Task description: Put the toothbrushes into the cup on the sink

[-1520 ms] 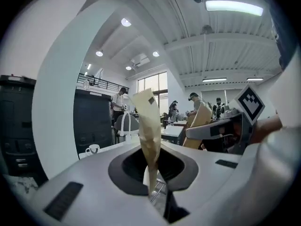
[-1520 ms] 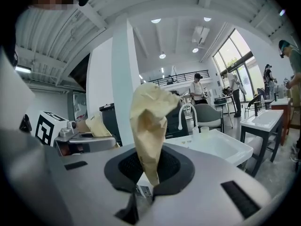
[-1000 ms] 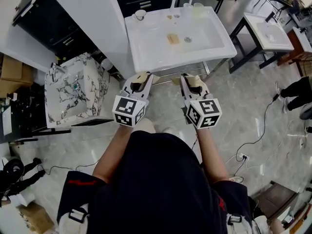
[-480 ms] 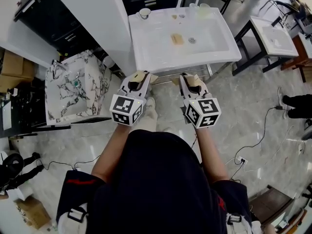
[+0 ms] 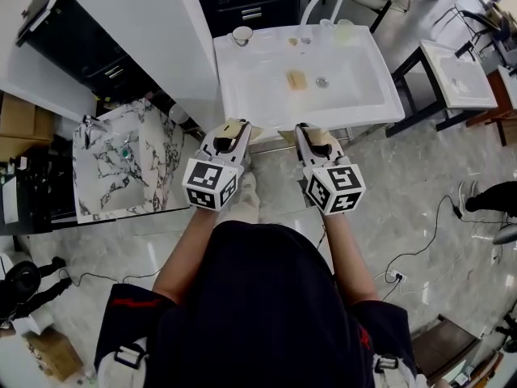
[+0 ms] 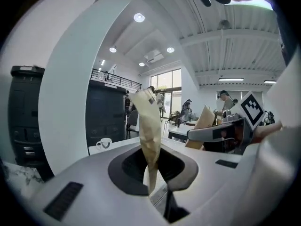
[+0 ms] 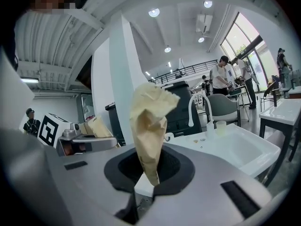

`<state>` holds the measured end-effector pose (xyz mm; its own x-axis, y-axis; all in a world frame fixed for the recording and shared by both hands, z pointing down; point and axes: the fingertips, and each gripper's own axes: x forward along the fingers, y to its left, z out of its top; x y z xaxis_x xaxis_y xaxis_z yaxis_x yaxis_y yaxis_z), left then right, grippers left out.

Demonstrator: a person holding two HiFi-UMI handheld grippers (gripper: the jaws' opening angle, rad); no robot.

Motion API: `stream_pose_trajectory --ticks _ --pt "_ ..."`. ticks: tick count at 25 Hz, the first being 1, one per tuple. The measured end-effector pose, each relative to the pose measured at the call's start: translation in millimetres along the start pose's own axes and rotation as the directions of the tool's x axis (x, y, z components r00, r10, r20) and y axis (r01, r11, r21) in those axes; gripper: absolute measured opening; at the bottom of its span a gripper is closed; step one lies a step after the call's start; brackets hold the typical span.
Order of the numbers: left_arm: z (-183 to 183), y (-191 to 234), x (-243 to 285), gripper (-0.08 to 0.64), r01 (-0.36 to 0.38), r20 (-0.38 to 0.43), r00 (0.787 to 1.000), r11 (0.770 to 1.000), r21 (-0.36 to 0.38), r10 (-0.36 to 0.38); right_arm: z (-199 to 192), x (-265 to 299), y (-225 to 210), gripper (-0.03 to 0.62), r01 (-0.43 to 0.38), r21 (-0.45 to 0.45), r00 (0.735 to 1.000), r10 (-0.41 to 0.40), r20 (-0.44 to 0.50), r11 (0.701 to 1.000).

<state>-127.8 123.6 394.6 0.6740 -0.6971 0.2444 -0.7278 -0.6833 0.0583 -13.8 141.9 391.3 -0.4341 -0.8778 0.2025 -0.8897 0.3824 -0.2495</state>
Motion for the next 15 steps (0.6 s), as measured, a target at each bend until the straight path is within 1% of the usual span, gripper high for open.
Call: stream_pose_trajectory --ticks 6,15 --pt "5.1 36.2 30.1 0.037 -0.012 -0.009 1.0 1.0 -0.017 0.012 11.7 45.7 -12.1 0.052 -0.013 -0.001 1.0 0.013 -0.019 1.0" --pt "15.6 88.7 72.0 0.037 0.019 -0.03 0.999 0.999 -0.03 -0.02 25.9 114.4 -24.5 0.051 -0.012 0.012 0.998 0.013 -0.069 1.0"
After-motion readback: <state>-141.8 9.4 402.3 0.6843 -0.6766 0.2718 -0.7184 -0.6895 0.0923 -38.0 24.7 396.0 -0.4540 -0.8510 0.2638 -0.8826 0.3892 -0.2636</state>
